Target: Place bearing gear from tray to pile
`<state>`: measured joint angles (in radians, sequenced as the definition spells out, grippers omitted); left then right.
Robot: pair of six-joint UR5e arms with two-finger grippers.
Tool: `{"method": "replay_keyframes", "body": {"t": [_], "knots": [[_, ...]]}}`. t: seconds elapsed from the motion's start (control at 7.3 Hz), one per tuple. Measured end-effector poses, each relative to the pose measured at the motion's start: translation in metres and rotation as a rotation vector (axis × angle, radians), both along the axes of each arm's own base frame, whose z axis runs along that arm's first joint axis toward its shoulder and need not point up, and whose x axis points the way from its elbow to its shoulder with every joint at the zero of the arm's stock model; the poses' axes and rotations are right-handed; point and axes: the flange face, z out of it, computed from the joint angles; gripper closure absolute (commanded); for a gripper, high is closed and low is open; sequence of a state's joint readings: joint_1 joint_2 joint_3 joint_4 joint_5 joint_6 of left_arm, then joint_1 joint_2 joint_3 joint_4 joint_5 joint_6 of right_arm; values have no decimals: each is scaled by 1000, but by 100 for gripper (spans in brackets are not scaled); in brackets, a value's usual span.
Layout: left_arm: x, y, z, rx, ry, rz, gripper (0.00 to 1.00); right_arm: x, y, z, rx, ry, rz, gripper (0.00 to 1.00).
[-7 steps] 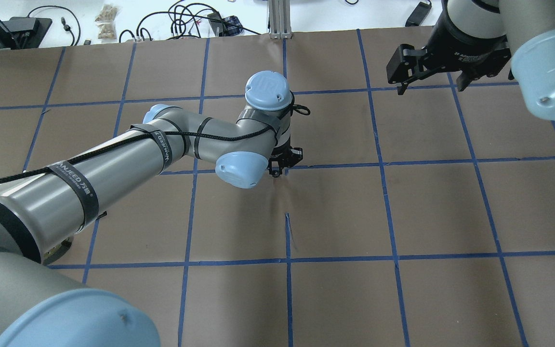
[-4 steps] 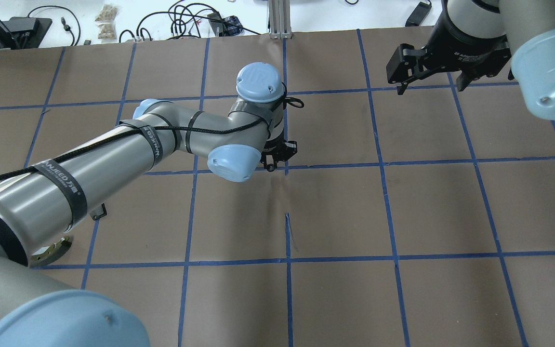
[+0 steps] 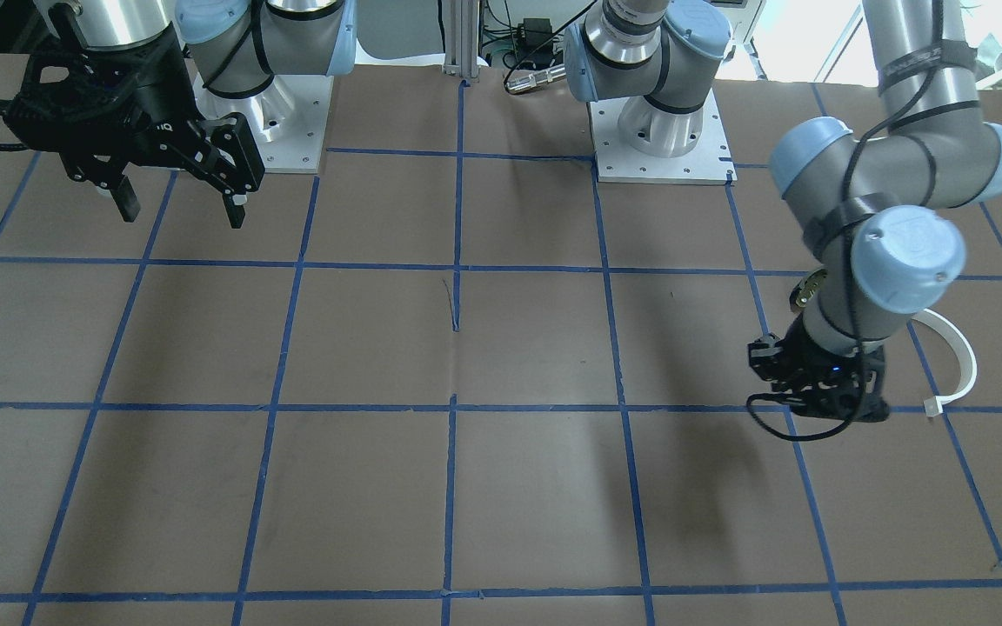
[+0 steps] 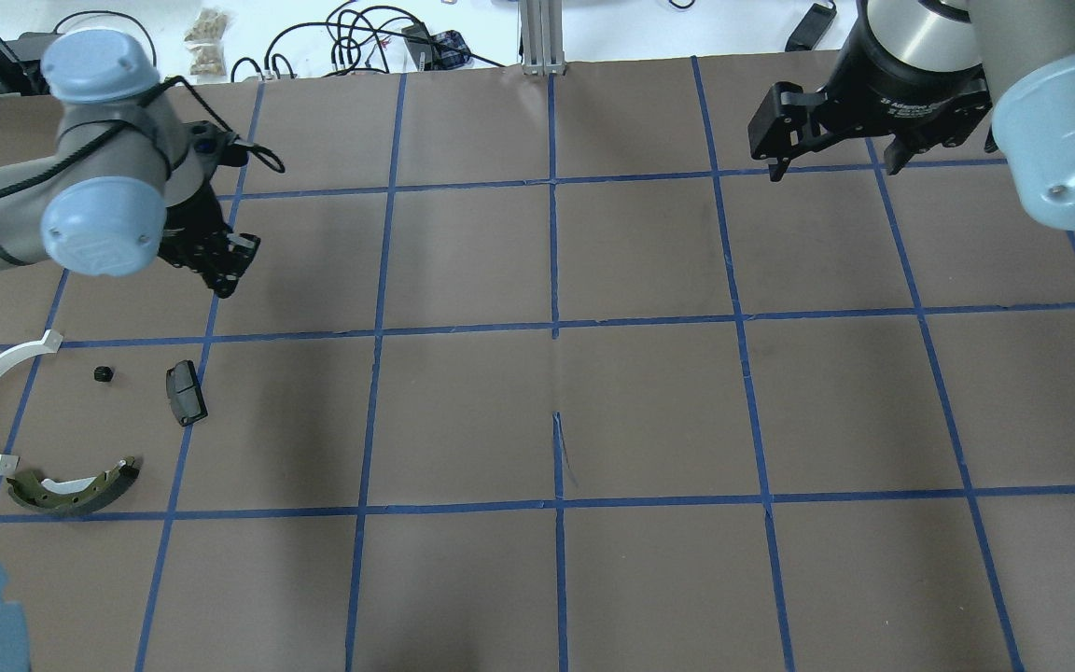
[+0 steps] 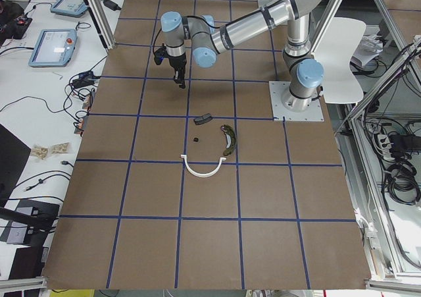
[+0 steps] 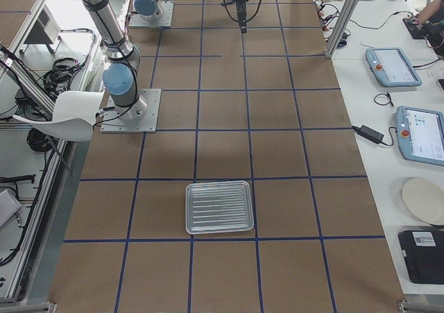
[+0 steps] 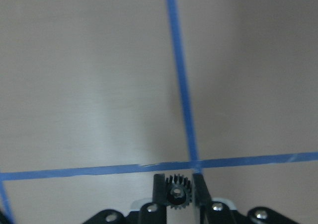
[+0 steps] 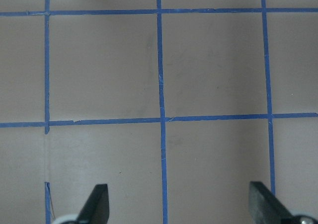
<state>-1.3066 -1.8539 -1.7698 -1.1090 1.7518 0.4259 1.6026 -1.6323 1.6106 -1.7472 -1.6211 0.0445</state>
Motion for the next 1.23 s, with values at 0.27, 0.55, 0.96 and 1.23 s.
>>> {"method": "replay_keyframes", "body": {"t": [0.27, 0.55, 0.96, 1.23], "knots": [[90, 24, -3, 24, -6, -37, 100, 0, 0, 0, -1, -1, 0, 0], [133, 37, -19, 12, -12, -55, 100, 0, 0, 1, -1, -1, -1, 0], [111, 36, 10, -23, -30, -94, 71, 0, 0, 1, -2, -2, -1, 0], [41, 21, 75, -37, -5, -103, 31, 0, 0, 2, -3, -2, -1, 0]]}}
